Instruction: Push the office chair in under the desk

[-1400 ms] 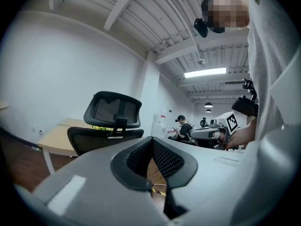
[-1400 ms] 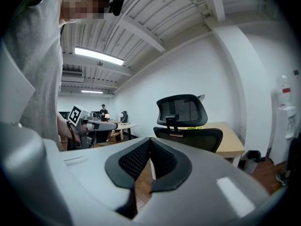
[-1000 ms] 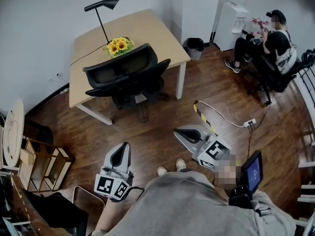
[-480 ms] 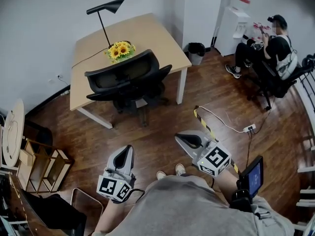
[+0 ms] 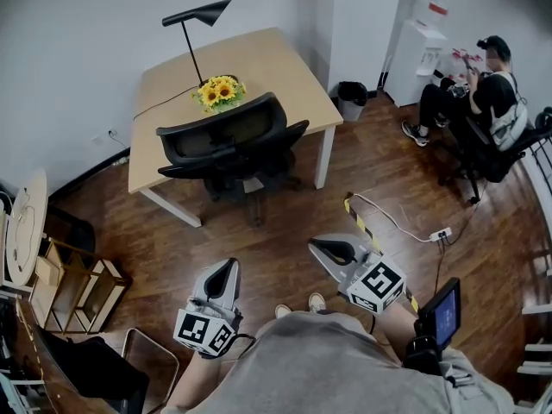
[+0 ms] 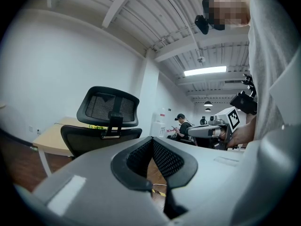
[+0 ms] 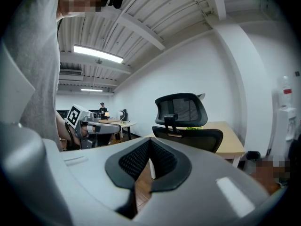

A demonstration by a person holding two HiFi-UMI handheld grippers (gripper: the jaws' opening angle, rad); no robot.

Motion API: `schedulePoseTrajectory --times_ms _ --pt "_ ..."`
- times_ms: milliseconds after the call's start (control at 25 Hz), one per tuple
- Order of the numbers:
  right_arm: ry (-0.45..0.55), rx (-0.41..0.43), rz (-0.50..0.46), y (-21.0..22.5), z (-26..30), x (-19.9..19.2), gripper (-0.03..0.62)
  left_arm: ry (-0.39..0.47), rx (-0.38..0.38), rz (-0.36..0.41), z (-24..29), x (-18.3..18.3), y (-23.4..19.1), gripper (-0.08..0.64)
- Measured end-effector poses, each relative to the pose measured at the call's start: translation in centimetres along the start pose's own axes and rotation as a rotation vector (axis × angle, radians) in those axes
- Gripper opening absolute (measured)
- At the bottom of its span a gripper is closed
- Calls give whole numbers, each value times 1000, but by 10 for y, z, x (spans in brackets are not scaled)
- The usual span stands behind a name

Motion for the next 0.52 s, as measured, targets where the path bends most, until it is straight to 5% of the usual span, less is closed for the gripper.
schedulePoseTrajectory --times_ms 520 --pt "11 11 -12 14 0 3 5 -4 11 9 7 1 4 0"
Point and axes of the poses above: the fingertips, and each gripper's own axes: z forward along the fingers, y to its right, x out of its top, the point moved 8 cm from there along -z, backward along the fingers, and after that the axes turned 6 degrees about y, right-handed, at the moved point
